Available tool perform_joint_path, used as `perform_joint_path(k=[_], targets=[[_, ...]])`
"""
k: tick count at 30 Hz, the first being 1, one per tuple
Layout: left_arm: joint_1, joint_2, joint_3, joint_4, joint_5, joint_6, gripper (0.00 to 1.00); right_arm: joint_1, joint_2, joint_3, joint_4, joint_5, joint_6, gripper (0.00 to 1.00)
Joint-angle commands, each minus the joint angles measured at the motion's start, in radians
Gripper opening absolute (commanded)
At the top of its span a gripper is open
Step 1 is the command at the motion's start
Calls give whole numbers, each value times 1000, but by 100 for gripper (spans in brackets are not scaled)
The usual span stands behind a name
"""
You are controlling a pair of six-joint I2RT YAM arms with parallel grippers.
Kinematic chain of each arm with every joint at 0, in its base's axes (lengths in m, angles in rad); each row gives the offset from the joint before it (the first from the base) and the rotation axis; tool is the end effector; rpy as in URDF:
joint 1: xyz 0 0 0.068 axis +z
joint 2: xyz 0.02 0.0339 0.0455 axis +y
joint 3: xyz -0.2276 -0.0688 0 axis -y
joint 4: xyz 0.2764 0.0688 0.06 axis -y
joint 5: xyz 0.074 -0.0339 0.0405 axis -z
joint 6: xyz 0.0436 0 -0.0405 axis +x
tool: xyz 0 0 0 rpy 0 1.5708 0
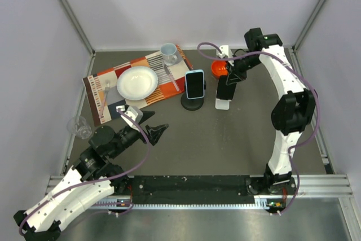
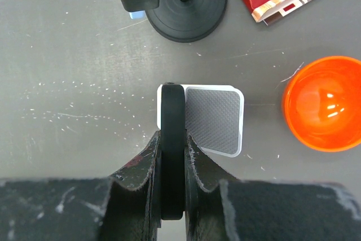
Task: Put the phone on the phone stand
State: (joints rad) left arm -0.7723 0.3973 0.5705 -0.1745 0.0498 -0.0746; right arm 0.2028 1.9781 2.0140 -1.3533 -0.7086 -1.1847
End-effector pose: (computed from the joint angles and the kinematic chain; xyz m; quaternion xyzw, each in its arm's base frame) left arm 0.1343 -0.1339 0.3081 0.2583 0.6587 -0.3063 0.6368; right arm 0.3969 0.1106 0.2887 -0.6286 0.6873 0.2476 0.2668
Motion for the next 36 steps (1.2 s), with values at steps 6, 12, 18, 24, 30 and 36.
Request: perform_joint_path(k=[6, 12, 18, 24, 30, 36], targets=[[-1, 3, -4, 56, -11, 18, 78, 12, 60, 26, -92, -20, -13, 0], [-1, 3, -6, 56, -13, 16, 78, 12, 87, 42, -64, 20, 13, 0], [1, 0, -6, 55, -11, 16, 78, 12, 88, 69, -27, 23, 46, 24], [-1, 0, -3, 58, -5, 13, 78, 17, 91, 109, 0, 57, 88, 37], [-1, 0, -4, 56, -4, 13, 78, 27, 94, 130, 45, 103, 142, 50], [-1, 0, -4, 58, -2, 13, 79, 32, 100, 163, 92, 158, 236, 52]])
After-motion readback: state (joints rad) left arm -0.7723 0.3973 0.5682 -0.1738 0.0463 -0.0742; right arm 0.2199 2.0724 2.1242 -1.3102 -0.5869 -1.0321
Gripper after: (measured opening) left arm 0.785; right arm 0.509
